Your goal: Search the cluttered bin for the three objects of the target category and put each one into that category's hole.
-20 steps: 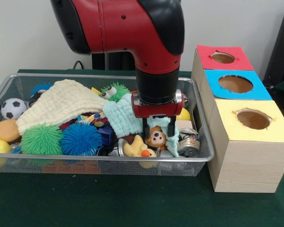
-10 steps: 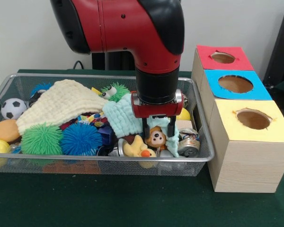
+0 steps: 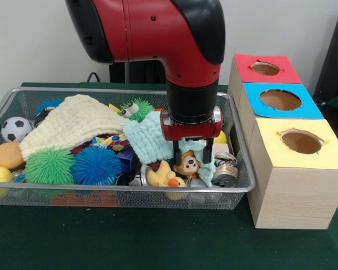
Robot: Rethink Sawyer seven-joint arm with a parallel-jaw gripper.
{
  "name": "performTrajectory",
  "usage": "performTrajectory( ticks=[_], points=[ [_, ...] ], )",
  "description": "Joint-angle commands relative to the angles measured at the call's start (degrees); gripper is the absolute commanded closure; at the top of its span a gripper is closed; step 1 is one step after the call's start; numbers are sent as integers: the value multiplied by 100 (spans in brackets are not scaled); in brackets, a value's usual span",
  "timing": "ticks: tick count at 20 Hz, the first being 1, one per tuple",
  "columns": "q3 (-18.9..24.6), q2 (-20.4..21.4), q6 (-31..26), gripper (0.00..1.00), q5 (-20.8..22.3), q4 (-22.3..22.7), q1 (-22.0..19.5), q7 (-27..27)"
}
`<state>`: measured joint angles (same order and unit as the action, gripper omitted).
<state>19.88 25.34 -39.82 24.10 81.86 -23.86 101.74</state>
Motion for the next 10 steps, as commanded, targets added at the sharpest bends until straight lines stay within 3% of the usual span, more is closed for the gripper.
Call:
performTrajectory(
  ticks=[1,10],
  points=[
    [136,-190,160,0,-22,-409,274,271],
    [-18,13,-15,0,-117,-366,457,433]
  ],
)
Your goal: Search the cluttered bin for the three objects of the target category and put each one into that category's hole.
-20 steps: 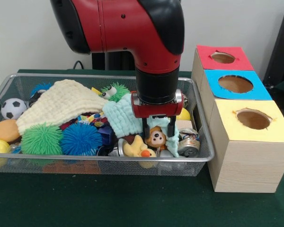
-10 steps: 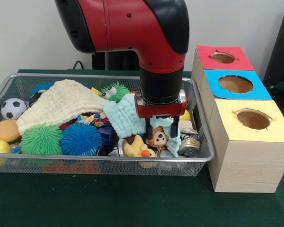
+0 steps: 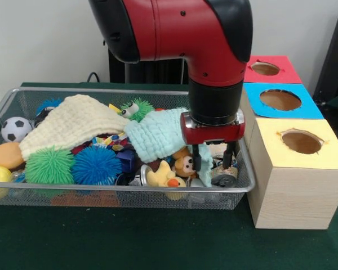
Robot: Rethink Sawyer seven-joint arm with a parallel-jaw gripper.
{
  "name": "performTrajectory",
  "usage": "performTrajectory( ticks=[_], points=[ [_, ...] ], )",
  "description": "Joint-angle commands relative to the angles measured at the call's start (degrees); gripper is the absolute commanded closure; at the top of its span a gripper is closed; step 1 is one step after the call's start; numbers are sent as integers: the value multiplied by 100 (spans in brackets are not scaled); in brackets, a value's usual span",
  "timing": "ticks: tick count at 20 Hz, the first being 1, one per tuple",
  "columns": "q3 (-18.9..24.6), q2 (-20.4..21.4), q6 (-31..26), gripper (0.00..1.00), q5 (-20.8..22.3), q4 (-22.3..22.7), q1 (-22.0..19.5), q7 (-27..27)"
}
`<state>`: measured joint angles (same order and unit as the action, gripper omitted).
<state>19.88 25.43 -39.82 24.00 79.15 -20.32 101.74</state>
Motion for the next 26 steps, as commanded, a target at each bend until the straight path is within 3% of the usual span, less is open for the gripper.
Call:
performTrajectory(
  ticks=[1,11,19,26],
  points=[
    [-18,5,-7,0,-120,-74,98,430],
    [-74,-27,157,0,-218,55,46,536],
    [128,-293,229,0,-232,-75,-327,74],
    [262,-380,-39,0,-291,-267,-520,-185]
  ],
)
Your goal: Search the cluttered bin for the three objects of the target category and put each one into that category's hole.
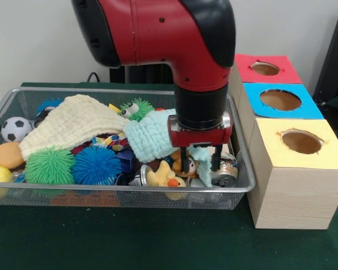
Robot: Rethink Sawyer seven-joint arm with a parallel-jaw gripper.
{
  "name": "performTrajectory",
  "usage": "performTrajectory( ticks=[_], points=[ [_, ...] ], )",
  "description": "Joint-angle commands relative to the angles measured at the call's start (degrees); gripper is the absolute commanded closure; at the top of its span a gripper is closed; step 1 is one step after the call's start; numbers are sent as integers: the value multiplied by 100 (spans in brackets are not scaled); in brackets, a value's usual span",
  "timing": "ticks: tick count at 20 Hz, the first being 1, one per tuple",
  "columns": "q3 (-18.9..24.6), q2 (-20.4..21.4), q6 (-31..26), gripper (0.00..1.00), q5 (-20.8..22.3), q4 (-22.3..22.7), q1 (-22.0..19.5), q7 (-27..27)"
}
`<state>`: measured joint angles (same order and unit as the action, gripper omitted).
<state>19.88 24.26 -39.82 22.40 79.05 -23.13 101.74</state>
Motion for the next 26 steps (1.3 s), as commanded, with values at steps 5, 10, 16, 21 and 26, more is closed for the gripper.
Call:
performTrajectory(
  ticks=[5,10,16,21,26],
  points=[
    [334,-231,-228,0,-160,-302,-319,-289],
    [363,-210,-272,0,-173,-308,-324,-280],
    [350,-99,-310,0,-223,-240,-308,-244],
    [364,118,-529,0,-366,-168,-267,-202],
    [303,369,-765,0,-480,-124,-174,-159]
  ],
)
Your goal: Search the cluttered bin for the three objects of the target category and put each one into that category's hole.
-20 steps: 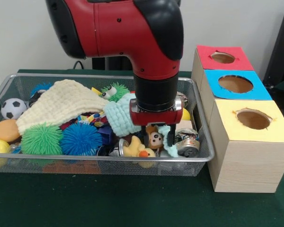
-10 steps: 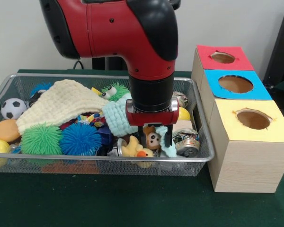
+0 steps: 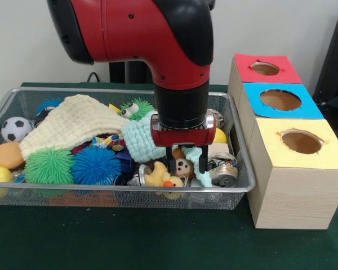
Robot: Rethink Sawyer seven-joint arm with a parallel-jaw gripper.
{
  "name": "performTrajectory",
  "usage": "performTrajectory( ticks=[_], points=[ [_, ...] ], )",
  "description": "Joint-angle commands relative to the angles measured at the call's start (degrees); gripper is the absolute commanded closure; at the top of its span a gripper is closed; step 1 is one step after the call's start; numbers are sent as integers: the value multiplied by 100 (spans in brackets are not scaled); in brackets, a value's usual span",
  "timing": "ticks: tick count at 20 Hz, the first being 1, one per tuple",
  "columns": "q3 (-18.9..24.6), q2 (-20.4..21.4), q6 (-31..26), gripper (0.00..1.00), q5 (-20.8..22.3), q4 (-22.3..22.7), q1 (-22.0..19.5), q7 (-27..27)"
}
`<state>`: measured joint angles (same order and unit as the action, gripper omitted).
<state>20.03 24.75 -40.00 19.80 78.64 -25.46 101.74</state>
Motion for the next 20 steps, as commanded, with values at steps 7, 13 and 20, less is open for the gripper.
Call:
performTrajectory(
  ticks=[7,13,20],
  points=[
    [262,475,-1039,0,-327,-144,87,-180],
    [248,377,-946,0,-346,-200,71,-185],
    [273,164,-863,0,-253,-372,-45,-431]
  ],
)
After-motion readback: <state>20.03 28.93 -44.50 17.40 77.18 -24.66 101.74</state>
